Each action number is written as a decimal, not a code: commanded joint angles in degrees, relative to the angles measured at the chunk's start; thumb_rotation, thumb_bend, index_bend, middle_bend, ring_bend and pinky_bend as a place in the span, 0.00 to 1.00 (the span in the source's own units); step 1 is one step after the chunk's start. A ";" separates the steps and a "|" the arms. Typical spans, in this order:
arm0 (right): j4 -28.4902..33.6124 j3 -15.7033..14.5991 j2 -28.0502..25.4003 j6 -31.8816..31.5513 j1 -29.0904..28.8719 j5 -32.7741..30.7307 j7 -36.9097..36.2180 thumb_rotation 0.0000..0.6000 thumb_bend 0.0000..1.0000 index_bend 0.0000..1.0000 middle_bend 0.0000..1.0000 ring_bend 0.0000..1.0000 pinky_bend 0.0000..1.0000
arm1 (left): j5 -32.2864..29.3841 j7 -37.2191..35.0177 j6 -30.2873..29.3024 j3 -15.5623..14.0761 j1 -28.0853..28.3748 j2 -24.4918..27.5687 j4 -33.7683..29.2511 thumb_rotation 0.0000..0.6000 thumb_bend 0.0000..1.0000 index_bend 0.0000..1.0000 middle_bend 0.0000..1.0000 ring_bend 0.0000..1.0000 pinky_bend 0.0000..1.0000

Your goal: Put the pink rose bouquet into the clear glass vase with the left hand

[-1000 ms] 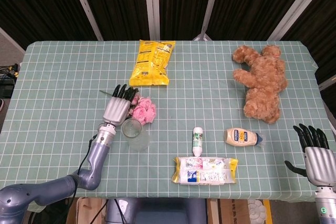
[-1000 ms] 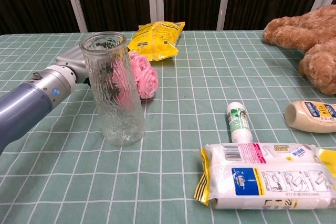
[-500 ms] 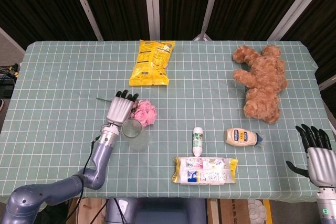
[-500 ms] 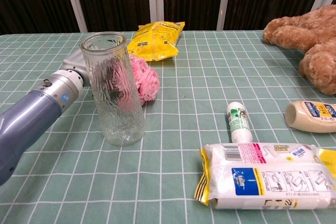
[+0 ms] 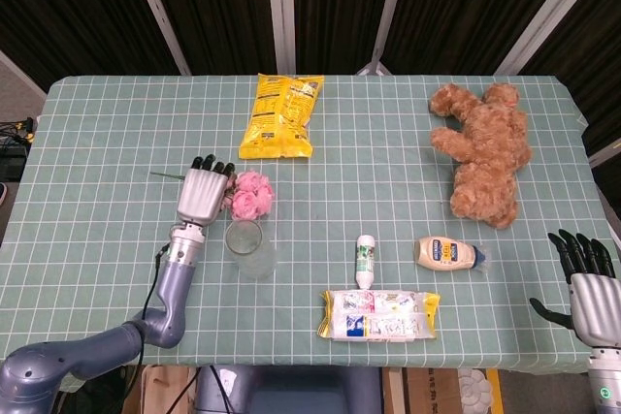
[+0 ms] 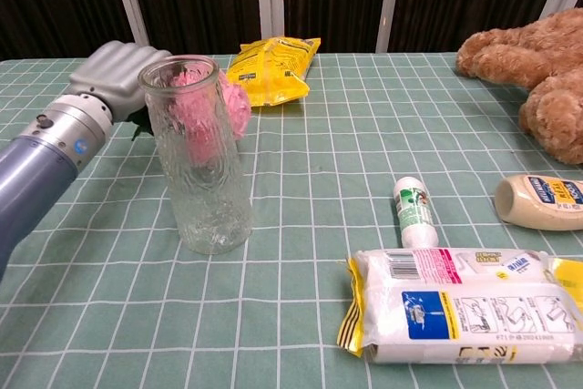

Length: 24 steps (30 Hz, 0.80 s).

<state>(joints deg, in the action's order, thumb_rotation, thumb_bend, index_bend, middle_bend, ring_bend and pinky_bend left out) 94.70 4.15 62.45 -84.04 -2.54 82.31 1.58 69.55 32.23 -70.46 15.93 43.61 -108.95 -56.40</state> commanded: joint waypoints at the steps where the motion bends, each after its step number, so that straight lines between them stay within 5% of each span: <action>1: 0.11 -0.03 -0.09 -0.03 0.04 0.05 -0.12 1.00 0.17 0.12 0.11 0.01 0.00 | 0.12 -1.73 -1.49 0.56 -1.93 3.94 -3.82 1.00 0.45 0.39 0.46 0.27 0.31; 9: 0.60 -0.43 -0.15 0.41 -0.11 0.61 -0.14 1.00 0.17 0.12 0.11 0.01 0.00 | -5.34 -13.97 -3.19 6.64 -9.40 19.44 -23.62 1.00 0.45 0.40 0.45 0.27 0.32; 17: 0.89 -0.59 -0.23 0.47 -0.14 0.94 -0.42 1.00 0.17 0.12 0.10 0.01 0.00 | -18.42 -27.90 5.98 15.69 -14.27 35.07 -44.60 1.00 0.45 0.41 0.45 0.27 0.32; 24: 0.92 -0.67 -0.44 0.23 -0.07 1.37 -1.10 1.00 0.17 0.12 0.11 0.01 0.00 | -20.01 -36.20 10.53 19.17 -15.91 42.85 -52.14 1.00 0.45 0.41 0.45 0.27 0.31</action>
<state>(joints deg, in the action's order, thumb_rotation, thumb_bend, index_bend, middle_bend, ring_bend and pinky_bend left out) 95.62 3.48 62.01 -83.81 -2.60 83.67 0.48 50.54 -1.49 -61.54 33.35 28.87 -68.11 -106.13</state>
